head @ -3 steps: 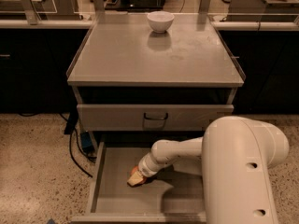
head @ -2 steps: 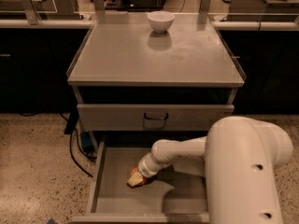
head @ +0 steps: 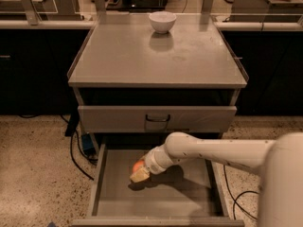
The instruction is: Pick orange from middle drawer and place on counter
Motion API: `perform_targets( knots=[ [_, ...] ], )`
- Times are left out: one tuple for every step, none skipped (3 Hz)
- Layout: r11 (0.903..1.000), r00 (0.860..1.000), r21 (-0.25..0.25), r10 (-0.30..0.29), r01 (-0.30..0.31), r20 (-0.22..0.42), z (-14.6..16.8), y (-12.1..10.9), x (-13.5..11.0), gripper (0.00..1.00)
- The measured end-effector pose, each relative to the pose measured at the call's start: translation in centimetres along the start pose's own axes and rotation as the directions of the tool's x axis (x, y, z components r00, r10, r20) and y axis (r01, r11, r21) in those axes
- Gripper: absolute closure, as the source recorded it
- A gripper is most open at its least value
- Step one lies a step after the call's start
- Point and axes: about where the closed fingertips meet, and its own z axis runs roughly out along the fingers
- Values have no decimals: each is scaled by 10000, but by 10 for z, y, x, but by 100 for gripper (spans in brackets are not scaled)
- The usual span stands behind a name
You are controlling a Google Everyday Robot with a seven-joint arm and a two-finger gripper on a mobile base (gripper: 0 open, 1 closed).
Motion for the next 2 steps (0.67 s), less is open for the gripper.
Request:
perform_targets(
  knots=[
    [9973, 9870, 136, -736, 724, 1430, -68, 16, -39, 100],
    [9976, 9836, 479, -578, 503, 1706, -91, 10, -25, 100]
  ],
)
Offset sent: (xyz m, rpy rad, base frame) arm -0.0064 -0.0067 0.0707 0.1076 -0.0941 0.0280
